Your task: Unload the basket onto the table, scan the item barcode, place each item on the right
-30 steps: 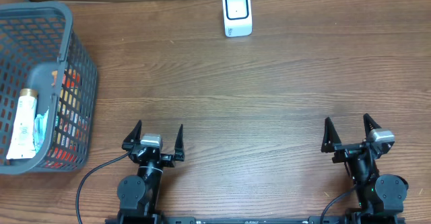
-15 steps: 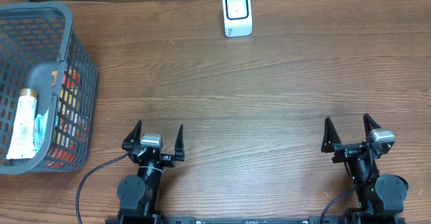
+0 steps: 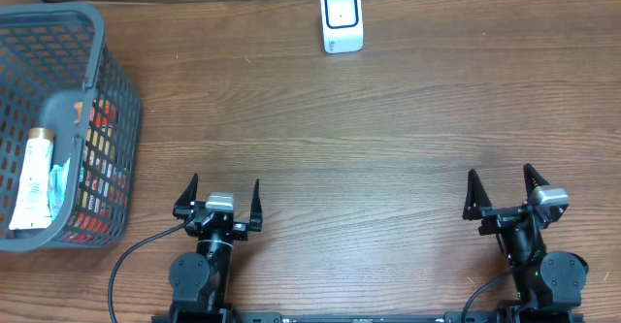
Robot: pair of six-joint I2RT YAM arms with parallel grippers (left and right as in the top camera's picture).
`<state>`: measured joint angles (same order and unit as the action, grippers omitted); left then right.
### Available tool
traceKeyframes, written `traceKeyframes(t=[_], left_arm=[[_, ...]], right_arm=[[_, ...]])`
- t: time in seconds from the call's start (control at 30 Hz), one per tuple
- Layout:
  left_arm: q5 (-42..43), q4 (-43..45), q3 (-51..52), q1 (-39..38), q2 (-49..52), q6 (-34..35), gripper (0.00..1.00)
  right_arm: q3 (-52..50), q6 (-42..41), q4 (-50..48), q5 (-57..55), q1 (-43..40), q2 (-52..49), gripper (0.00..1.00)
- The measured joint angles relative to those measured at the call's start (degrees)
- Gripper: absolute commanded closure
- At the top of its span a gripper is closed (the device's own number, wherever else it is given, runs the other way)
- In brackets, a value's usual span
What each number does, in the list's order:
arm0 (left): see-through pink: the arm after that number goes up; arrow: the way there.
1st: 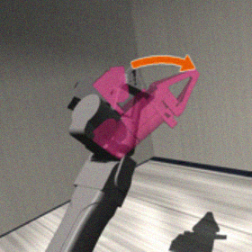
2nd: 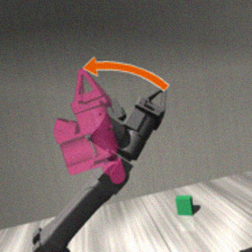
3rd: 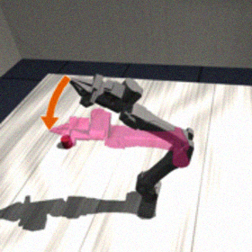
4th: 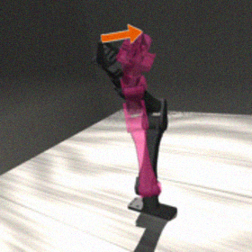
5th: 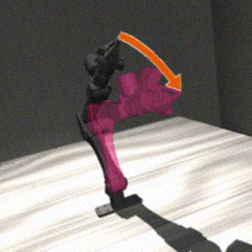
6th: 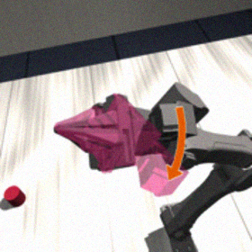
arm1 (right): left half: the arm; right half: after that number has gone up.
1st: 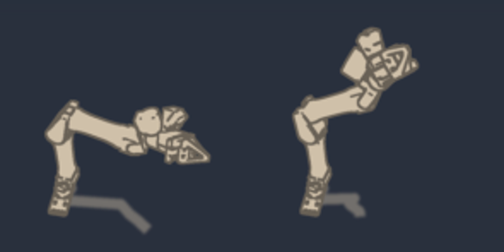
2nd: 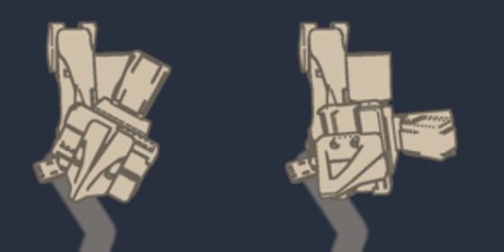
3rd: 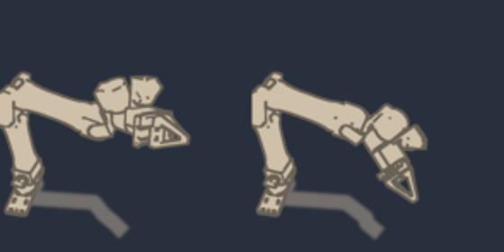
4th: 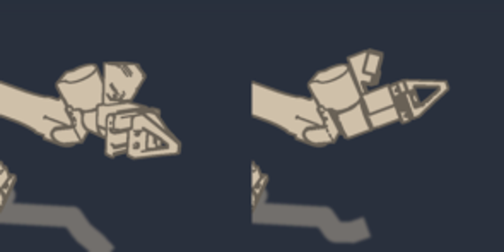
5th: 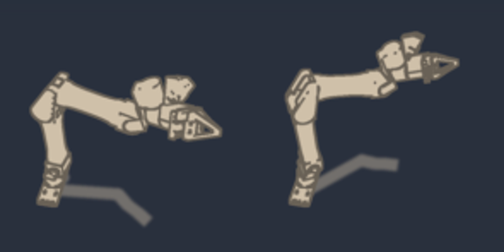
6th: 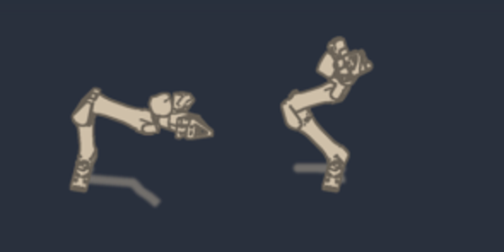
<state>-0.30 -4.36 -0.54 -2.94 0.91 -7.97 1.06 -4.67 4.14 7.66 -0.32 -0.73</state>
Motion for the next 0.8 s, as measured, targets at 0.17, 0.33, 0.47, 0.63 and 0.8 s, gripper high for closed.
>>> traceKeyframes(t=[0.17, 0.33, 0.47, 0.63, 0.8], left_arm=[[-0.4, 0.0, 0.0, 0.0, 0.0, -0.2, 0.0], [-0.4, 0.0, 0.0, 0.0, 0.0, -0.2, 0.0], [-0.4, 1.7, 0.0, 0.0, 0.0, -0.2, 0.0], [-0.3, 2.8, 0.0, 0.0, 0.0, 0.3, 0.0], [-0.3, -0.8, -2.5, 0.0, 0.8, 0.7, 0.0]], right_arm=[[0.0, 0.0, 0.0, 0.0, 0.0, 0.0, 0.0], [0.0, 0.0, 0.0, 0.0, 0.0, 0.0, 0.0], [0.0, 0.0, 0.0, 0.0, 0.0, 0.0, 0.0], [0.0, 0.0, 0.0, 0.0, 0.0, 0.0, 0.0], [0.0, 0.0, 0.0, 0.0, 0.0, 0.0, 0.0]])
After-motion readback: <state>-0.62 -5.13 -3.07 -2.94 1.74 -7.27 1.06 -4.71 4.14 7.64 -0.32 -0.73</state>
